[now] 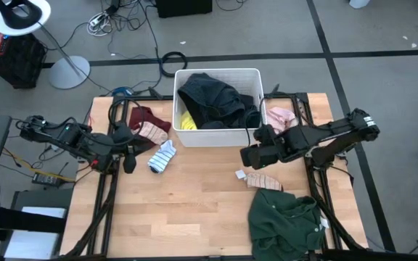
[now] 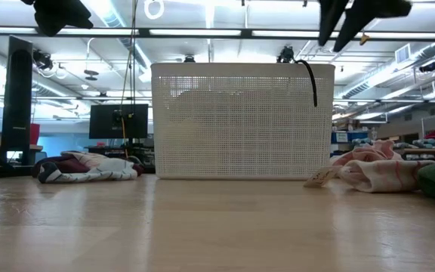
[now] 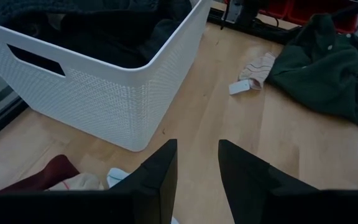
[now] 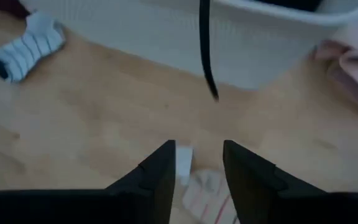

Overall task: Sort clothes
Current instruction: Put the dark blue shorts into the white bin

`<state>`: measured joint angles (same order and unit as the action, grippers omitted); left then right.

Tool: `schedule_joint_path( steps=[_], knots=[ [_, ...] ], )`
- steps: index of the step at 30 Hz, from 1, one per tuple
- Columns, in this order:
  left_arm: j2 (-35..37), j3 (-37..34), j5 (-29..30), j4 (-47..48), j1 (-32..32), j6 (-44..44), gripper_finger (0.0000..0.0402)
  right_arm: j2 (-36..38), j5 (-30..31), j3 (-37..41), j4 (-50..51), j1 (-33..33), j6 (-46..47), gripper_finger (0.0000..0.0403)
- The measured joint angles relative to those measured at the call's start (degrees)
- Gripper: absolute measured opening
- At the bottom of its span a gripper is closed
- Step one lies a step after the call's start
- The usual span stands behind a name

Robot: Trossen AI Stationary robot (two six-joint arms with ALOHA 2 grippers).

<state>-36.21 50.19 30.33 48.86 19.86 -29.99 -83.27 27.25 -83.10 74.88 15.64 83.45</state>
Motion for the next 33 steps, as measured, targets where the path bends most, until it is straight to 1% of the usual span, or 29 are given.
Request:
schedule_joint_path(
  steps=[2, 5, 9, 14, 17, 20, 22, 25, 28, 29, 30, 33],
  knots=[
    [0.00, 0.00, 0.00, 0.00, 0.00, -0.18, 0.0121, -0.01, 1.62, 1.21, -1.23, -1.08, -1.05, 0.0153],
    [0.00, 0.00, 0.04, -0.02, 0.00, -1.07, 0.0121, -0.02, 1.93, 1.98, -0.95, -2.74, -1.70, 0.0173],
    [0.00, 0.00, 0.09, -0.04, 0.00, -2.07, 0.0121, -0.02, 2.58, 2.00, -2.13, -4.68, -7.27, 0.0193],
    [0.00, 0.00, 0.23, -0.04, 0.00, -2.15, 0.0121, -0.02, 3.41, 2.00, -5.71, -7.54, -14.54, 0.0199],
    [0.00, 0.00, 0.24, -0.05, 0.02, -2.17, 0.0121, -0.02, 3.29, 2.00, -6.48, -8.96, -16.01, 0.0192],
    [0.00, 0.00, 0.24, -0.07, 0.01, -2.17, 0.0121, -0.02, 1.94, 2.00, -6.49, -10.31, -16.01, 0.0173],
    [0.00, 0.00, 0.24, -0.07, 0.00, -2.17, 0.0121, -0.02, 0.00, 2.00, -6.50, -11.17, -16.08, 0.0150],
    [0.00, 0.00, 0.26, -0.07, 0.00, -2.17, 0.0121, -0.04, -1.72, 2.00, -6.48, -11.91, -16.74, 0.0100],
    [0.00, 0.00, 0.26, -0.09, 0.00, -2.17, 0.0121, -0.04, -1.82, 2.00, -6.49, -12.11, -17.62, 0.0033],
    [0.00, 0.00, 0.24, -0.09, 0.00, -2.17, 0.0121, -0.04, -1.82, 2.00, -6.55, -12.11, -17.84, 0.0017],
    [0.00, 0.00, 0.26, -0.09, 0.00, -2.17, 0.0121, -0.04, -1.84, 2.00, -6.81, -12.09, -18.24, 0.0011],
    [0.00, 0.00, 0.25, -0.09, 0.00, -2.14, 0.0121, 0.06, -3.11, 2.00, -9.56, -12.09, -18.83, 0.0011]
  ],
)
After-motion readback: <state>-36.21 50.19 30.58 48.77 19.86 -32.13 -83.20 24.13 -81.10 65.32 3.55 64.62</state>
